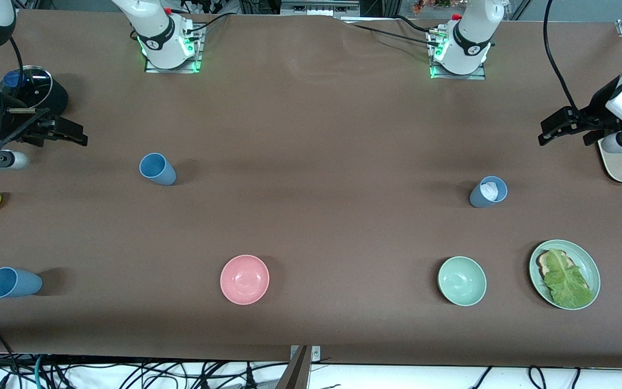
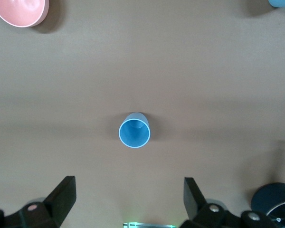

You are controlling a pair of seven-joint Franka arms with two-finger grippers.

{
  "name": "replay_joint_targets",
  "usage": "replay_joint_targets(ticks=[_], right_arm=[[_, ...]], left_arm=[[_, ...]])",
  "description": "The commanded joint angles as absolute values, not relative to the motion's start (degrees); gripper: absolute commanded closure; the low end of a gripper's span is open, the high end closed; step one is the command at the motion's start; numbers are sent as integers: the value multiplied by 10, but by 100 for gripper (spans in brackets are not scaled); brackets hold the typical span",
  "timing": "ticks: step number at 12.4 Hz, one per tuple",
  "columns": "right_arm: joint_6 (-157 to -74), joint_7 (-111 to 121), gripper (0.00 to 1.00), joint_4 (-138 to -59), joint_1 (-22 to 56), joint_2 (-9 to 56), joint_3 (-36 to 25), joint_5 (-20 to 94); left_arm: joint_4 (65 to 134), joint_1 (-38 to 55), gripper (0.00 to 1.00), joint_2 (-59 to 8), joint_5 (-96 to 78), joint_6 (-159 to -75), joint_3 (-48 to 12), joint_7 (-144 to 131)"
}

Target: Stack blue cups with both arms

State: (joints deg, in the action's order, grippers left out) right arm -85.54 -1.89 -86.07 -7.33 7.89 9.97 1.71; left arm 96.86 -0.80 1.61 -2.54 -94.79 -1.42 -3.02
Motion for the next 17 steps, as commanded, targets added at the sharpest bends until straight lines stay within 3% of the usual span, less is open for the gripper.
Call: replay_joint_targets(ticks=[1, 17], right_arm=[[-849, -13, 0, -859, -75, 73, 102, 11], [-862, -13, 0, -889, -74, 58, 104, -1]], left_arm=[[958, -10, 0, 11, -14, -948, -15, -19], [958, -10, 0, 9, -14, -948, -15, -20]])
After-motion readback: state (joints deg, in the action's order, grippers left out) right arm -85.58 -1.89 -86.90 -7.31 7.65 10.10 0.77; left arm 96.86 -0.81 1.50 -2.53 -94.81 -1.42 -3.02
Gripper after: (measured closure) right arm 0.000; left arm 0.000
